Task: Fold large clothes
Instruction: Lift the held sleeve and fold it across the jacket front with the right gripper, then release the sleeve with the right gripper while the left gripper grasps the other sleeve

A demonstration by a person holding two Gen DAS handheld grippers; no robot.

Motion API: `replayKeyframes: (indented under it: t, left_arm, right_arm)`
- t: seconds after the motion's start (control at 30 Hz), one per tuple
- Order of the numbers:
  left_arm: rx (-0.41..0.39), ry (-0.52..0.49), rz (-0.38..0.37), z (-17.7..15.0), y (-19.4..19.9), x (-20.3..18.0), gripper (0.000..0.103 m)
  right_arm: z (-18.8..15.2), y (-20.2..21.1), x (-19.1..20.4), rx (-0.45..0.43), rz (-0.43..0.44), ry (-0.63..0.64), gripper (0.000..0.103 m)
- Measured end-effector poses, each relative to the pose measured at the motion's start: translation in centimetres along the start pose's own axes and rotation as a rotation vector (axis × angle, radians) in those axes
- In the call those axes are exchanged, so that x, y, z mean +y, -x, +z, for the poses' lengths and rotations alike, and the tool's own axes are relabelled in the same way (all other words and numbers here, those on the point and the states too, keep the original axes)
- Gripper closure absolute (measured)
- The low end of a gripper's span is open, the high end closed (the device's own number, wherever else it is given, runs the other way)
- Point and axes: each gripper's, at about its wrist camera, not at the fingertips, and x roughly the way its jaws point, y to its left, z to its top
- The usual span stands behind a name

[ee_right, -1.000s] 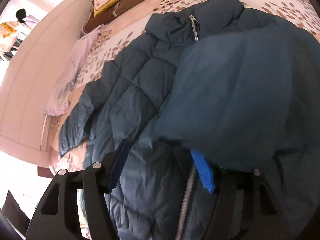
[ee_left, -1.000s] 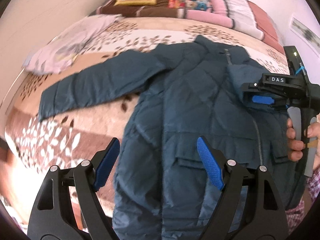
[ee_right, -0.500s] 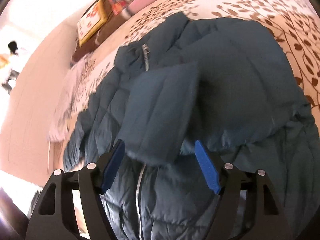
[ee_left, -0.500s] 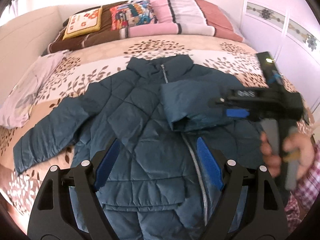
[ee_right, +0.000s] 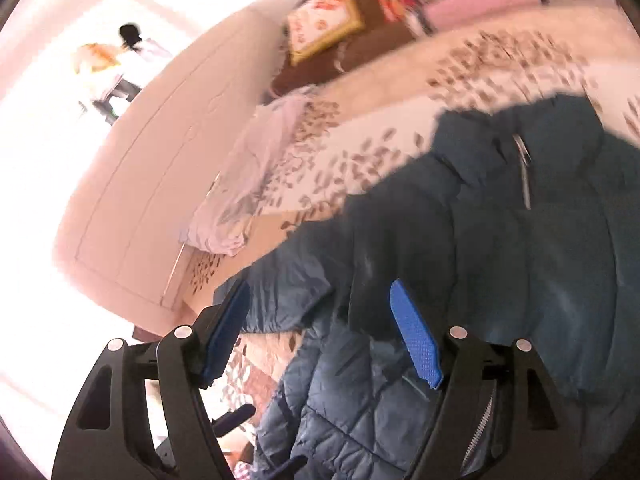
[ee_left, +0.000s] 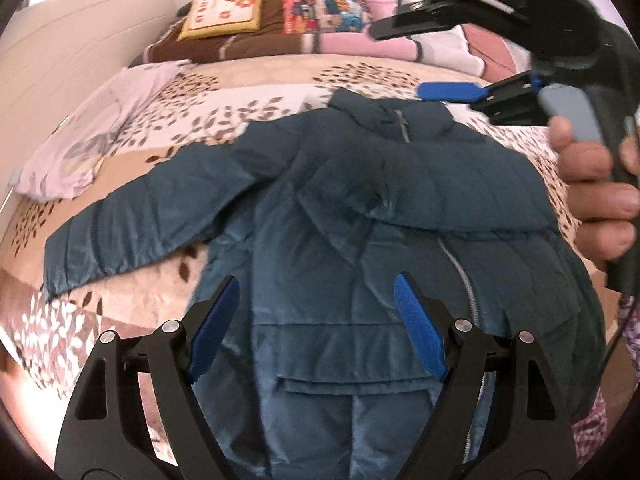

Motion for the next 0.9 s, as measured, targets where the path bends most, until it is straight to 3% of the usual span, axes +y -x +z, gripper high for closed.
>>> replayKeyframes:
  t: [0.17,0.27,0.37,0.5,0.7,0.73,0.9]
  left_arm:
    - [-0.016,0.024,0.026,0.8,-1.0,1.7,0.022]
    - [-0.026,0.055,0.037,2.0,-2.4,2.3,0.022]
    - [-0.017,0.109,0.013,3.8,-4.5,2.7,0.022]
    - [0.009,0.164,0.006,6.1,-8.1,2.7,0.022]
    - [0.063,0.167,0.115,8.0,-13.1,2.0,0.025]
    - [0.078,0.165,0.128,8.0,-13.6,1.8,0.029]
    - [0.172,0.166,0.124,7.2,-16.0,1.4,0.094]
  right_arm:
    - [-1.3,1.4,-0.6,-0.002,-0.083,0.009,0.031]
    - [-3.5,3.1,-2.6,-0.023,-0.261,0.017,0.031]
    - [-6.3,5.2,-5.8,-0.049,-0.371,-0.01,0.031]
    - [-9.9,8.6,-9.7,-0.075,-0.443,-0.103,0.031]
    - [-14.5,14.3,-15.0,-0.107,-0.533,-0.236,0.031]
    - [-15.1,15.2,-15.8,-0.117,-0.543,-0.259,0.031]
    - [-17.1,17.9,-17.6,-0.151,-0.577,-0.31,0.031]
